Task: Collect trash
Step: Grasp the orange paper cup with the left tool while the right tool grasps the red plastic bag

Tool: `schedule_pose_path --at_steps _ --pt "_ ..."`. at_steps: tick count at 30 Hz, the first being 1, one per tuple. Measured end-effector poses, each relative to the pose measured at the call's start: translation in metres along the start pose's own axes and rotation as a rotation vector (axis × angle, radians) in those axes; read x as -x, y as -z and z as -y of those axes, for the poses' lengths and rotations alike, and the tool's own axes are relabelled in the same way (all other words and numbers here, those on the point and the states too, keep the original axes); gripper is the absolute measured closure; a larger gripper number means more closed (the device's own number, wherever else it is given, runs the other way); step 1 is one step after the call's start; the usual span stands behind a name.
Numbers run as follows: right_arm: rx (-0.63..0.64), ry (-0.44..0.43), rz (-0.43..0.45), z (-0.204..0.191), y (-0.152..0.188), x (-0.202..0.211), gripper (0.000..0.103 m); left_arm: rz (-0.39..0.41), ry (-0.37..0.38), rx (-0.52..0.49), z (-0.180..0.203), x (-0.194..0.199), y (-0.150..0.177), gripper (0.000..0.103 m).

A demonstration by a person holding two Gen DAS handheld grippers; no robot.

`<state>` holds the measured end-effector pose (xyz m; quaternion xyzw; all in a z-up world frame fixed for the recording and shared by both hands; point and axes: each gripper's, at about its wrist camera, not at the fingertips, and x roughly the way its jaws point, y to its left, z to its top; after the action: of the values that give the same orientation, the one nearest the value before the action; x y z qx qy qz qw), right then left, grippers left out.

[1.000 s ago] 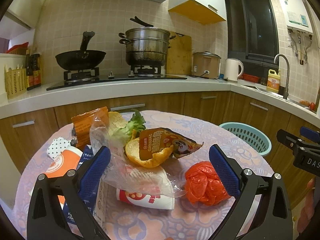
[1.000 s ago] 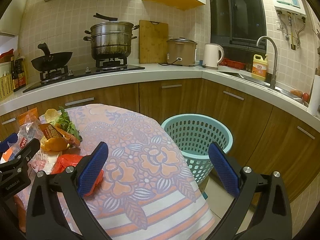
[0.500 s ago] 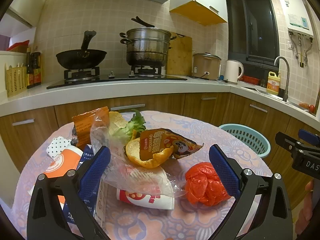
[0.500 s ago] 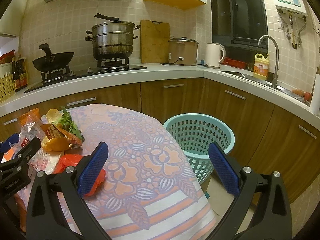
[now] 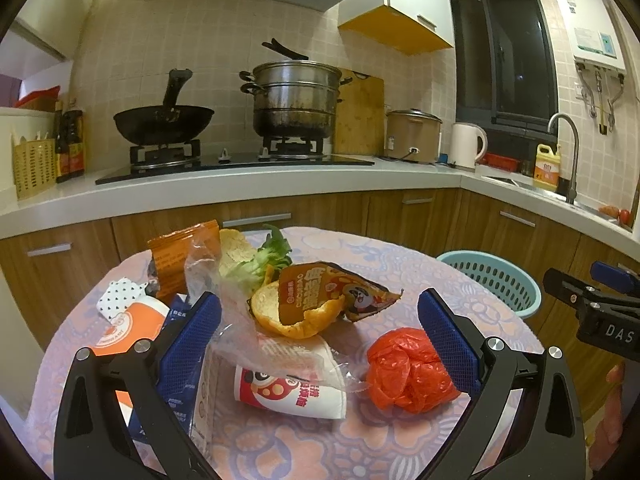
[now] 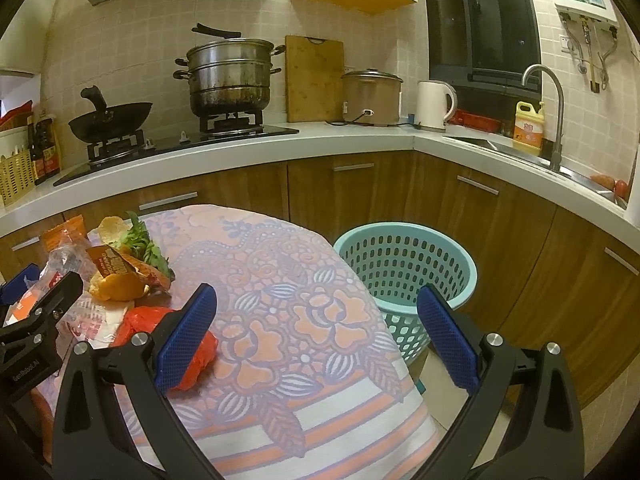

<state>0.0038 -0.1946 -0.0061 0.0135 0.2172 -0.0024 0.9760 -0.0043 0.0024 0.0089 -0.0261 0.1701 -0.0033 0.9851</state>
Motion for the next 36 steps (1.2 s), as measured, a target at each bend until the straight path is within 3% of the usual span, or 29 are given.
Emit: schedule_pose_path --at_steps 6,14,17,21,23,29,33,36 --pt "0.026 -0.022 0.028 -0.005 -0.003 0.007 0.008 0.011 -0.07 0.059 -0.023 0.032 -0.005 0.007" --pt "0.066 -0.071 0.045 -0.019 -0.008 0.01 0.008 -0.057 -0.223 0.132 -0.106 0.059 -0.009 0.007" --pt "0.076 -0.082 0.045 -0.023 -0.008 0.01 0.008 -0.151 -0.225 0.143 -0.132 0.047 -0.003 0.007" --pt "0.094 -0.095 0.038 -0.028 -0.007 0.009 0.008 -0.268 -0.16 0.204 -0.163 0.023 0.014 0.009" --pt "0.101 -0.098 0.035 -0.03 -0.006 0.008 0.008 -0.295 -0.139 0.226 -0.166 0.015 0.021 0.014" --pt "0.122 -0.118 0.017 -0.032 -0.005 0.003 0.008 -0.368 -0.077 0.259 -0.167 -0.009 0.035 0.015" --pt "0.151 -0.187 -0.003 -0.037 -0.001 -0.005 0.008 -0.371 -0.069 0.272 -0.169 -0.013 0.037 0.015" --pt "0.173 -0.29 -0.066 -0.045 0.001 -0.02 0.008 -0.381 -0.071 0.271 -0.166 -0.015 0.036 0.017"
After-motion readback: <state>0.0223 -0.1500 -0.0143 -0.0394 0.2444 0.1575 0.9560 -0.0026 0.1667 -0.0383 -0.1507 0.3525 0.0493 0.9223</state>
